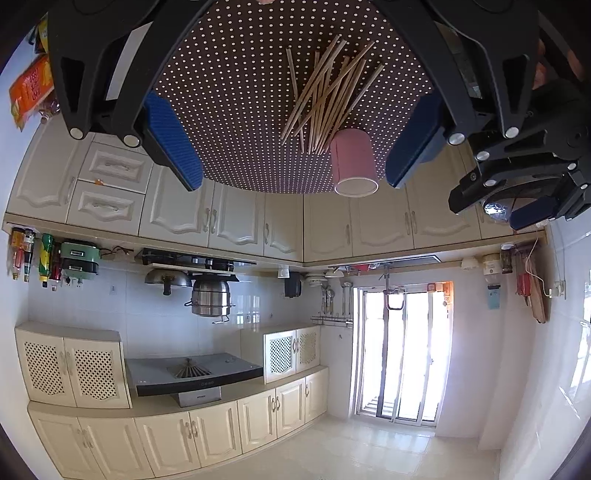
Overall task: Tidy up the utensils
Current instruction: 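Move both grippers down toward the pile of wooden chopsticks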
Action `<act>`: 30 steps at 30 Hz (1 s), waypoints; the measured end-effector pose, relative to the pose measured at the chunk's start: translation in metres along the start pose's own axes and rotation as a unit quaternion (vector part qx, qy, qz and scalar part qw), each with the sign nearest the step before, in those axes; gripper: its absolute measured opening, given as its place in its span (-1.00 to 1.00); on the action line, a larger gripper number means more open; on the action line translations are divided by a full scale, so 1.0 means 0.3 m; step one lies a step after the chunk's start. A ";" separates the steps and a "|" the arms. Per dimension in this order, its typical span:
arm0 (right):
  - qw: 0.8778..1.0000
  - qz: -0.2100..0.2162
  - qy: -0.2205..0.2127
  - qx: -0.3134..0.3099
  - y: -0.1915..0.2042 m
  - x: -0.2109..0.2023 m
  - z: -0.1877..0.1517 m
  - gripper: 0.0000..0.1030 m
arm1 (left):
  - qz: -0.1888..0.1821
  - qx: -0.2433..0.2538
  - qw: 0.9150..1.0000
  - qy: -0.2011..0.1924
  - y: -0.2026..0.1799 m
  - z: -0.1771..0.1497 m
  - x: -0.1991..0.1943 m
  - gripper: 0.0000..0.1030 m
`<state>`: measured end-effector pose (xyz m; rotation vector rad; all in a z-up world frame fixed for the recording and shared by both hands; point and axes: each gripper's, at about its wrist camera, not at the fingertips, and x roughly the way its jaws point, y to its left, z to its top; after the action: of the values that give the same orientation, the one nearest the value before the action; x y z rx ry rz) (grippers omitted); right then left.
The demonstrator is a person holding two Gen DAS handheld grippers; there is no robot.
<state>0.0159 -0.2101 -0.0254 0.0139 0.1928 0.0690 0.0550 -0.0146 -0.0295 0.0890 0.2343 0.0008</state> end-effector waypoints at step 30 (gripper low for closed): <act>0.941 0.078 0.324 0.065 -0.151 0.657 -0.278 0.77 | -0.109 0.082 0.935 0.328 -0.115 -0.339 0.790 0.39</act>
<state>0.1959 -0.2408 -0.1457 0.1389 0.8576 0.2189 0.2617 -0.0374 -0.1860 0.2280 0.9136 -0.2133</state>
